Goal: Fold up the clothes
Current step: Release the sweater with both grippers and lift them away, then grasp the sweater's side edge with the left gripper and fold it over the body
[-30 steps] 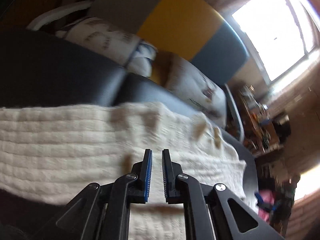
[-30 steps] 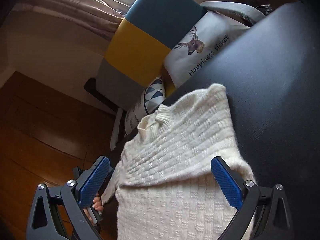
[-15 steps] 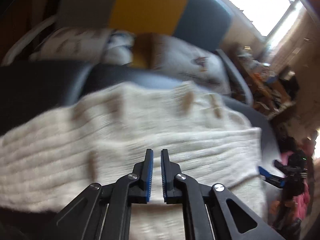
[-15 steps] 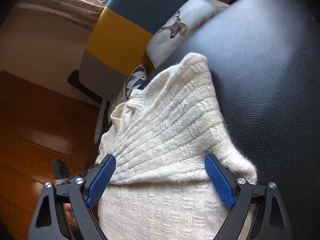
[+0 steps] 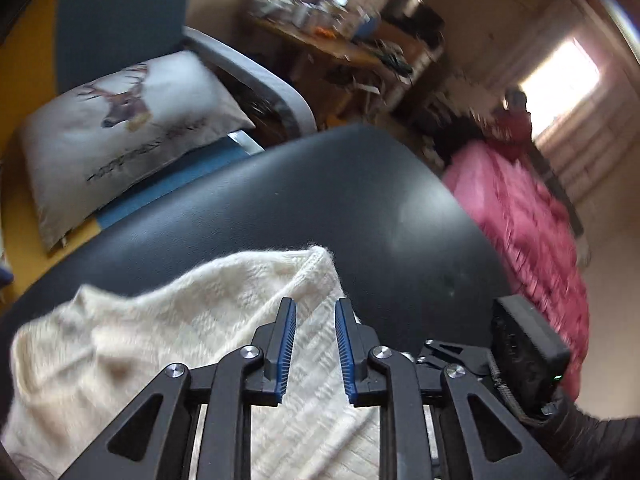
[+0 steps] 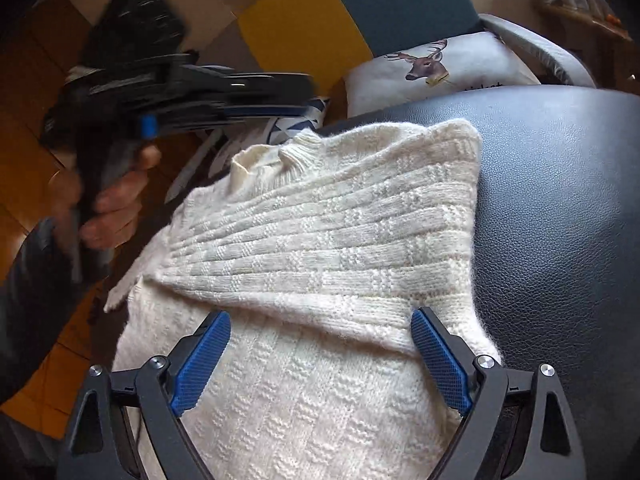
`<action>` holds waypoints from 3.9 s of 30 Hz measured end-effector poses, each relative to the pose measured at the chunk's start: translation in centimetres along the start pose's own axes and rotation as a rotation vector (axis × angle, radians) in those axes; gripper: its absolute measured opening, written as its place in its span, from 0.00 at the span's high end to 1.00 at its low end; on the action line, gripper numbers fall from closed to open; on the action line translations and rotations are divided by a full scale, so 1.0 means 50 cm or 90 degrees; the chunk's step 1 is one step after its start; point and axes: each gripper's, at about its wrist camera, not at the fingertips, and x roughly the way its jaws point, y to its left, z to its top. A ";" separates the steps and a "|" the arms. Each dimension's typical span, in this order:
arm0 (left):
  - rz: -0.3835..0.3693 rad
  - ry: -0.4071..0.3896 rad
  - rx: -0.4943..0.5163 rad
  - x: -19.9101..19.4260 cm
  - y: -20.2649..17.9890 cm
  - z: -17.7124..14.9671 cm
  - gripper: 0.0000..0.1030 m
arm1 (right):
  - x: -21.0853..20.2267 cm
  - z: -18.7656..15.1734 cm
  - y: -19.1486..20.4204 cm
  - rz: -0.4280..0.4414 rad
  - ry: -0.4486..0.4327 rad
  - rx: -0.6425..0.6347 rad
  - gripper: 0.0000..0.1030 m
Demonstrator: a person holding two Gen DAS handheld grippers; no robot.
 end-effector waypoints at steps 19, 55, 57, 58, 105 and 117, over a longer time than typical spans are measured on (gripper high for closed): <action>-0.125 0.176 0.084 0.180 0.059 0.085 0.92 | -0.007 -0.022 0.003 0.015 -0.031 -0.040 0.09; 0.250 -0.180 -0.324 -0.225 0.265 -0.466 0.89 | 0.106 0.068 0.179 -0.184 0.037 -0.150 0.01; 0.254 -0.186 -0.319 -0.227 0.264 -0.474 0.89 | 0.153 0.058 0.175 -0.226 0.083 -0.146 0.01; 0.248 -0.189 -0.329 -0.238 0.264 -0.481 0.89 | 0.158 0.051 0.172 -0.234 0.082 -0.146 0.00; 0.079 -0.744 -1.196 -0.675 0.453 -1.394 0.96 | 0.343 0.053 0.414 -0.162 0.098 -0.160 0.00; 0.090 -0.739 -0.886 -0.745 0.345 -1.119 0.97 | 0.362 0.041 0.418 -0.189 0.108 -0.180 0.00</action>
